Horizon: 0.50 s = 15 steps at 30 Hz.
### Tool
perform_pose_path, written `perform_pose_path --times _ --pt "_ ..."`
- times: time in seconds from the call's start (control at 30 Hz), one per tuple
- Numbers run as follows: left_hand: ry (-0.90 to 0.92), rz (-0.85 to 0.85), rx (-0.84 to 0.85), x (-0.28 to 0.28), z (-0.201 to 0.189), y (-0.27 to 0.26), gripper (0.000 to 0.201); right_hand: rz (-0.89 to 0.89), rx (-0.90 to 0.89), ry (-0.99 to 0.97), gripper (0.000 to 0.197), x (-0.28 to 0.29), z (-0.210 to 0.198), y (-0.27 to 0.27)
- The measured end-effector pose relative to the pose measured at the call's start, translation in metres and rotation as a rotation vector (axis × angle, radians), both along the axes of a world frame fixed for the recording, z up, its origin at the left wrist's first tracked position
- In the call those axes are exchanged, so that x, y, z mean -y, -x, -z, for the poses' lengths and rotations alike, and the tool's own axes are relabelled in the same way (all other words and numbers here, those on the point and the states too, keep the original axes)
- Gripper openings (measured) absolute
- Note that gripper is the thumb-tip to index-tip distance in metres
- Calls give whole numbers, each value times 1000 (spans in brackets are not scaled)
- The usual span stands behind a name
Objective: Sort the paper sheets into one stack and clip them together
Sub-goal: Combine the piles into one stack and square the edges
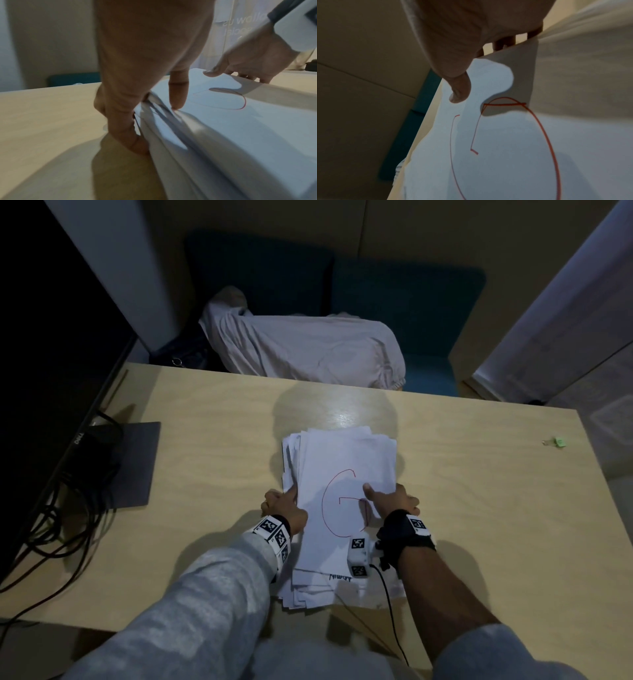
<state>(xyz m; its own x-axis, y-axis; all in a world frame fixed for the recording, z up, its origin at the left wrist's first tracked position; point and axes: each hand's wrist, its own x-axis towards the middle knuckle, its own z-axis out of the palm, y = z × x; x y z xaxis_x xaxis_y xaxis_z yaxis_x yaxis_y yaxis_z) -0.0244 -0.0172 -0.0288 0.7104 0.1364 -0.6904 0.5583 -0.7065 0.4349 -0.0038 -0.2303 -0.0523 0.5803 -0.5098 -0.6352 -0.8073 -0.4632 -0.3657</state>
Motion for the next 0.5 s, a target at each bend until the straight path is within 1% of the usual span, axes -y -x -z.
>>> perform_pose_path --times 0.03,0.1,0.13,0.2,0.23,0.27,0.33,0.4,0.5 --pt "26 -30 10 -1 3 -1 78 14 14 -1 78 2 1 -1" --pt "131 -196 37 0 1 -4 82 45 26 -37 75 2 -1 -4" --pt "173 -288 34 0 0 -5 76 73 29 -47 77 1 -1 -6" --pt "192 -402 14 3 -9 -7 40 142 25 -29 83 -2 0 -8" --pt "230 -446 -3 5 -9 -9 33 168 27 -21 85 -4 1 -8" --pt "291 -493 -15 6 -11 -9 36 171 23 -10 86 -6 1 -8" --pt "359 -501 -46 8 -11 -11 40 110 -12 29 86 -11 0 -6" --pt "288 -413 -77 8 -13 -9 42 46 -55 29 86 -14 0 -5" --pt "113 -279 -47 1 -4 -6 72 15 -41 -42 84 -14 4 -4"
